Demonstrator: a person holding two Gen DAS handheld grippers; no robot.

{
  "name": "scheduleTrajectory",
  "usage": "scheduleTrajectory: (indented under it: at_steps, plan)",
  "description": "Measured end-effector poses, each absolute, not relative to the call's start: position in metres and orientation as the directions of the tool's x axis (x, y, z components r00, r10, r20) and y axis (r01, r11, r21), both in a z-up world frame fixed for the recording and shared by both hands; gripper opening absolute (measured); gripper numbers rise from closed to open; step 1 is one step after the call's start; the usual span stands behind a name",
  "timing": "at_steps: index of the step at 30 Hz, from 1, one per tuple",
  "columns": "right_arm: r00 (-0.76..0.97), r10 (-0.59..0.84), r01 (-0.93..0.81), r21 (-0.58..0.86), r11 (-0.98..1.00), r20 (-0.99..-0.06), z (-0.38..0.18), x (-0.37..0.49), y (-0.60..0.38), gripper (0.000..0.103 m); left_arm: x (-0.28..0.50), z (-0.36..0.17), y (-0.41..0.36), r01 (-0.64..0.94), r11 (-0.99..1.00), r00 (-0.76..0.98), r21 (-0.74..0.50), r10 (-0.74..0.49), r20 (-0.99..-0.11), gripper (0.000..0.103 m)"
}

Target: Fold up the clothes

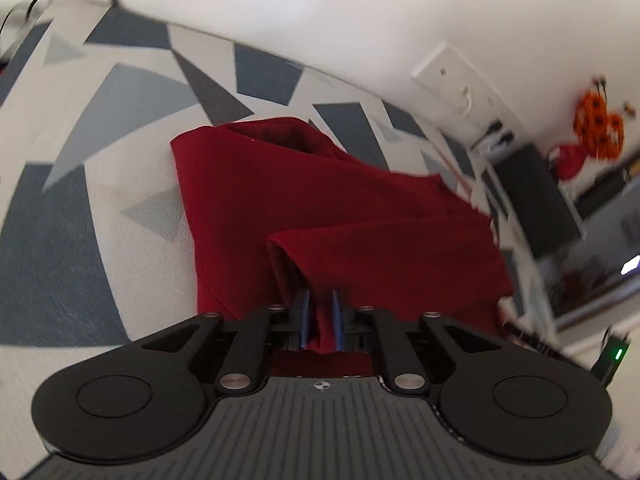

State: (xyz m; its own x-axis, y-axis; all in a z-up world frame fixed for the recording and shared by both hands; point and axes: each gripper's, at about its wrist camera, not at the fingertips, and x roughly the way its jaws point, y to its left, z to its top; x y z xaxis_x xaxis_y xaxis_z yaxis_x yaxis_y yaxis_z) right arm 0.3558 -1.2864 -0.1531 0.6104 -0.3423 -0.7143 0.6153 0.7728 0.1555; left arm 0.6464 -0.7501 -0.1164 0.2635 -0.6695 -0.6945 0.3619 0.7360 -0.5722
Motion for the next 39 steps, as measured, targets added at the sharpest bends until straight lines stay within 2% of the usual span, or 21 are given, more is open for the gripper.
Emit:
scheduleTrajectory:
  at_steps: [2,3,6,9,10,11,12,13,14,15,18,20,21,24,28,30,31,33,34,35,39]
  plan:
    - [0.64,-0.316,0.599,0.198,0.776,-0.7,-0.149,0.355,-1.286,0.021,0.652,-0.119,-0.75,0.32,0.733,0.275,-0.601,-0.678,-0.681,0.039]
    - [0.656,-0.298,0.589,0.224,0.777,-0.693,-0.147,0.356,-1.286,0.029,0.655,-0.121,-0.751,0.299,0.731,0.279,-0.613,-0.681,-0.677,0.04]
    - [0.698,-0.237,0.576,0.334,0.746,-0.676,-0.146,0.36,-1.293,0.035,0.662,-0.129,-0.756,0.243,0.727,0.275,-0.643,-0.687,-0.673,0.04]
    - [0.698,-0.257,0.608,0.363,0.706,-0.669,-0.146,0.373,-1.301,0.05,0.668,-0.138,-0.762,0.195,0.736,0.284,-0.648,-0.675,-0.681,0.038]
    - [0.692,-0.275,0.625,0.362,0.692,-0.667,-0.146,0.378,-1.304,0.051,0.669,-0.139,-0.763,0.182,0.743,0.291,-0.644,-0.666,-0.687,0.032]
    - [0.687,-0.283,0.638,0.37,0.675,-0.669,-0.149,0.382,-1.308,0.051,0.669,-0.14,-0.764,0.172,0.746,0.301,-0.643,-0.661,-0.687,0.015]
    - [0.683,-0.278,0.648,0.384,0.658,-0.676,-0.152,0.386,-1.314,0.047,0.669,-0.139,-0.765,0.167,0.747,0.314,-0.644,-0.659,-0.683,0.009]
    - [0.678,-0.271,0.656,0.398,0.641,-0.683,-0.156,0.39,-1.32,0.031,0.668,-0.137,-0.766,0.164,0.75,0.332,-0.641,-0.654,-0.68,0.008]
    - [0.675,-0.265,0.658,0.399,0.639,-0.688,-0.157,0.392,-1.321,0.02,0.667,-0.132,-0.766,0.166,0.754,0.356,-0.635,-0.647,-0.674,0.005]
    - [0.672,-0.261,0.658,0.398,0.639,-0.693,-0.158,0.394,-1.322,0.015,0.666,-0.126,-0.766,0.174,0.757,0.386,-0.63,-0.641,-0.663,0.005]
    - [0.656,-0.265,0.664,0.374,0.647,-0.706,-0.157,0.396,-1.321,0.016,0.661,-0.091,-0.764,0.246,0.744,0.497,-0.621,-0.647,-0.578,0.004]
    - [0.622,-0.272,0.684,0.34,0.645,-0.734,-0.153,0.398,-1.32,0.031,0.66,-0.069,-0.765,0.306,0.736,0.54,-0.604,-0.657,-0.527,0.003]
    - [0.606,-0.296,0.703,0.324,0.633,-0.738,-0.148,0.397,-1.319,0.042,0.662,-0.065,-0.765,0.31,0.737,0.544,-0.601,-0.656,-0.523,0.003]
    - [0.651,-0.339,0.698,0.361,0.618,-0.679,-0.129,0.396,-1.323,0.046,0.666,-0.071,-0.764,0.281,0.746,0.529,-0.604,-0.645,-0.551,0.003]
    - [0.701,-0.314,0.647,0.385,0.658,-0.641,-0.112,0.422,-1.336,0.048,0.664,-0.095,-0.762,0.222,0.777,0.49,-0.589,-0.611,-0.621,0.003]
    - [0.704,-0.282,0.631,0.392,0.67,-0.651,-0.111,0.441,-1.343,0.048,0.667,-0.107,-0.758,0.161,0.789,0.471,-0.593,-0.589,-0.657,0.006]
    - [0.71,-0.269,0.623,0.402,0.671,-0.651,-0.11,0.448,-1.344,0.048,0.669,-0.112,-0.756,0.134,0.79,0.468,-0.598,-0.582,-0.665,0.011]
    - [0.722,-0.245,0.607,0.422,0.673,-0.647,-0.109,0.461,-1.346,0.048,0.674,-0.118,-0.75,0.101,0.782,0.468,-0.615,-0.583,-0.664,0.024]
    - [0.726,-0.236,0.6,0.426,0.677,-0.646,-0.109,0.466,-1.346,0.048,0.676,-0.12,-0.75,0.096,0.782,0.465,-0.616,-0.582,-0.667,0.035]
    - [0.727,-0.23,0.595,0.426,0.681,-0.647,-0.11,0.471,-1.345,0.048,0.678,-0.121,-0.751,0.098,0.782,0.457,-0.616,-0.585,-0.67,0.041]
    - [0.713,-0.2,0.588,0.417,0.693,-0.672,-0.117,0.485,-1.342,0.048,0.682,-0.129,-0.768,0.137,0.767,0.383,-0.627,-0.624,-0.681,0.045]
